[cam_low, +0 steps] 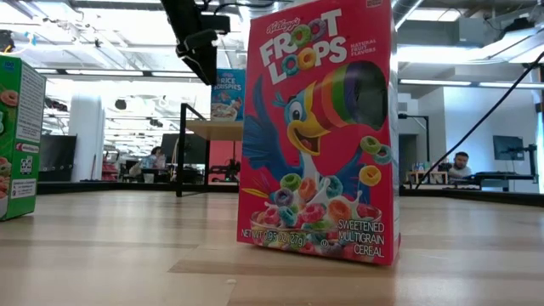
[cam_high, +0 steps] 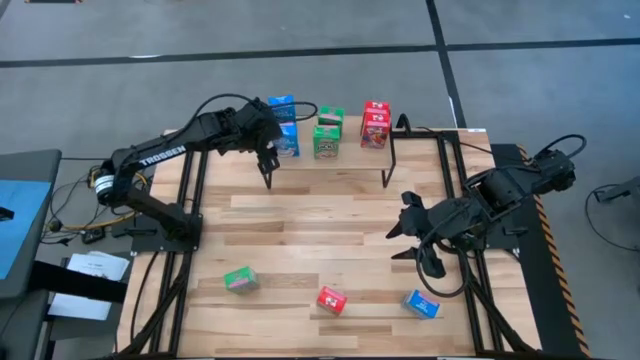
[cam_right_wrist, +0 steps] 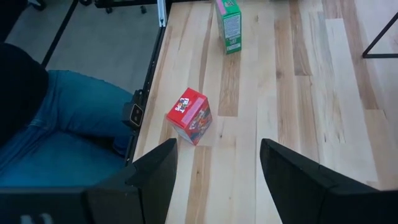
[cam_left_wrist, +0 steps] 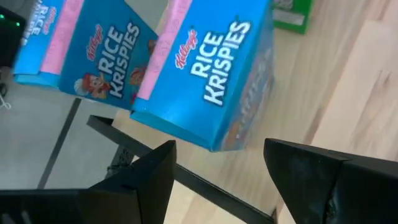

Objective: Stack cereal on shelf
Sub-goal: Put the top left blue cereal box on the shelf aligned with the other blue cereal box

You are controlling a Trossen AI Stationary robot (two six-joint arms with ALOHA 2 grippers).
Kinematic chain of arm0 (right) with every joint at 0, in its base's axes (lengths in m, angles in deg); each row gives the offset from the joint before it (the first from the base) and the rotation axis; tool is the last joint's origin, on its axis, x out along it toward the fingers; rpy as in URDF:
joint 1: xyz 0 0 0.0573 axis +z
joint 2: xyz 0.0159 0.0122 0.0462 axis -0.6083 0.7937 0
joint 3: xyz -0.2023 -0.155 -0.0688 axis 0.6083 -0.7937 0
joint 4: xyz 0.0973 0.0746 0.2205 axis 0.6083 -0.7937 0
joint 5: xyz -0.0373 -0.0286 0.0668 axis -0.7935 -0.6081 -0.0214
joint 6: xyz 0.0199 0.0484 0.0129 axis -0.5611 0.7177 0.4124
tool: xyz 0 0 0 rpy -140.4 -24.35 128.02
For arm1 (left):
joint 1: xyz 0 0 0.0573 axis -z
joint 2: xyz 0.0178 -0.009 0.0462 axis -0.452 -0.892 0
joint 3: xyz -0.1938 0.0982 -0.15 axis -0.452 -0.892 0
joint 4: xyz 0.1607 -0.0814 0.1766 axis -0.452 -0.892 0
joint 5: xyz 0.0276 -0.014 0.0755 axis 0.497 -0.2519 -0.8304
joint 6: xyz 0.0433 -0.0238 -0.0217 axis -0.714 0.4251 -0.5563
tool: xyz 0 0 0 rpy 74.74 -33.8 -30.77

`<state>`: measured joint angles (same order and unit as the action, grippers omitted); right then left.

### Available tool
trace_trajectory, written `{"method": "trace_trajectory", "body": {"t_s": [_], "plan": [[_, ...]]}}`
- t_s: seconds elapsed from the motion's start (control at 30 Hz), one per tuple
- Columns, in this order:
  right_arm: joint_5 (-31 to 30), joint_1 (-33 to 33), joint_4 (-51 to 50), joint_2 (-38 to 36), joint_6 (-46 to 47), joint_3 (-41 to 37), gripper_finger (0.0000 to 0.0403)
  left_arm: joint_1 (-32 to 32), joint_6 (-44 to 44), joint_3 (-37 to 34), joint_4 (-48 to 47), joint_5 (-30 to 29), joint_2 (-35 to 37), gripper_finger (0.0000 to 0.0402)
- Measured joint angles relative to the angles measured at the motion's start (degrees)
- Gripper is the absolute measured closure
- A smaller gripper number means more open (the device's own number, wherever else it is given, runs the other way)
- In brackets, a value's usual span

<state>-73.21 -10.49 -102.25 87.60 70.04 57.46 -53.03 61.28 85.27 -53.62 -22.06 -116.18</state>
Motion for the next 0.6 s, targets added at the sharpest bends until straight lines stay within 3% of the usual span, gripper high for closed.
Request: {"method": "trace_trajectory", "body": {"t_s": [0.33,0.6], "plan": [[0.0,0.0,0.0,0.0,0.1,0.0,0.0148,0.9,4.1,0.0,-4.1,-1.5,1.8,0.0168],[0.0,0.0,0.0,0.0,1.5,0.0,0.0148,5.4,8.8,0.0,-4.7,0.2,2.6,0.0168]]}}
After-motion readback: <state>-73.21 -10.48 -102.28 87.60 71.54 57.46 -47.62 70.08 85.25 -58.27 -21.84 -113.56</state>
